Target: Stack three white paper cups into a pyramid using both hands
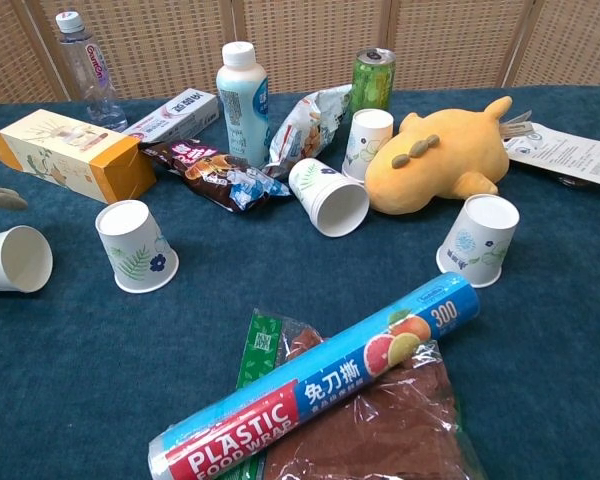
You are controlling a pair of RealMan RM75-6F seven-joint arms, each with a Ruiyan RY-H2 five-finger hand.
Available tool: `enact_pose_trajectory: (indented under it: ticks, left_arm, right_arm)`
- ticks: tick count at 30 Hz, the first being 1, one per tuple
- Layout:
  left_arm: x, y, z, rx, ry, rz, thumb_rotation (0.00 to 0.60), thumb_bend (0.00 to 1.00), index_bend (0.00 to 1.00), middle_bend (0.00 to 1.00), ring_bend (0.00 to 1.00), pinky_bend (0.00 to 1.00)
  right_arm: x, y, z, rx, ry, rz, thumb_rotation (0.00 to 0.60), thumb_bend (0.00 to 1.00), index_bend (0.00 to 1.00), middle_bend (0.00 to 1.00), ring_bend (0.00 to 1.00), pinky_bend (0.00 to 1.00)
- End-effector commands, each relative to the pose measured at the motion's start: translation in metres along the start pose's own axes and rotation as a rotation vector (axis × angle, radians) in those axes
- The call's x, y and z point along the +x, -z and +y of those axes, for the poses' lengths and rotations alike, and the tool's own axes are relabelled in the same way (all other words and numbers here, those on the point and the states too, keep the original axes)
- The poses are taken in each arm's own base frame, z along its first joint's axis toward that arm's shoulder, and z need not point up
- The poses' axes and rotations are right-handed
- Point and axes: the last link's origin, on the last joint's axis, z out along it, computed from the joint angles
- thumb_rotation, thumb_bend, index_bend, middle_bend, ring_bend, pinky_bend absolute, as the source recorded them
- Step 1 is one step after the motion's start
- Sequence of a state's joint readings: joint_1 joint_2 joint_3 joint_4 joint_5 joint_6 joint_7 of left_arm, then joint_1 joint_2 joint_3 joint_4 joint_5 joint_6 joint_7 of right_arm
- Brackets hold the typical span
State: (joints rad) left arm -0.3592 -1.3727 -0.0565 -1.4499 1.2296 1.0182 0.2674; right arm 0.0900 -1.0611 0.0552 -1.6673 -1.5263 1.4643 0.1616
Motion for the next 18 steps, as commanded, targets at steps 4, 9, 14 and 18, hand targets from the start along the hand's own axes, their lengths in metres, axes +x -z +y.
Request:
enact_pose_trajectory:
  ticks: [4, 9, 14, 18]
  left_arm:
    - [-0.0059, -0.0041, 0.0055, 0.022, -0.007, 0.022, 0.600, 0.31, 0.03, 0.32, 0.00, 0.00]
    - [-0.0097, -0.0040, 0.0032, 0.032, -0.002, 0.030, 0.600, 0.31, 0.09, 0.37, 0.02, 0.00]
    - [-0.0097, -0.0031, -0.0006, 0.036, 0.002, 0.044, 0.600, 0.31, 0.11, 0.38, 0.06, 0.00]
    - [-0.0059, -0.0010, -0.0032, 0.035, -0.014, 0.066, 0.600, 0.32, 0.12, 0.39, 0.09, 0.00]
  right_arm:
    - [0.0000, -0.0003, 0.0010, -0.002, -0.001, -0.001, 0.600, 0.00, 0.00, 0.00, 0.00, 0.00]
    - [-0.0001, -0.0006, 0.0012, -0.002, -0.001, 0.000, 0.600, 0.00, 0.00, 0.00, 0.00, 0.00]
    - [-0.0005, -0.0003, 0.0010, -0.002, -0.001, -0.001, 0.600, 0.00, 0.00, 0.00, 0.00, 0.00]
    - [-0.0012, -0.0003, 0.0009, -0.003, 0.000, -0.004, 0.600, 0.00, 0.00, 0.00, 0.00, 0.00]
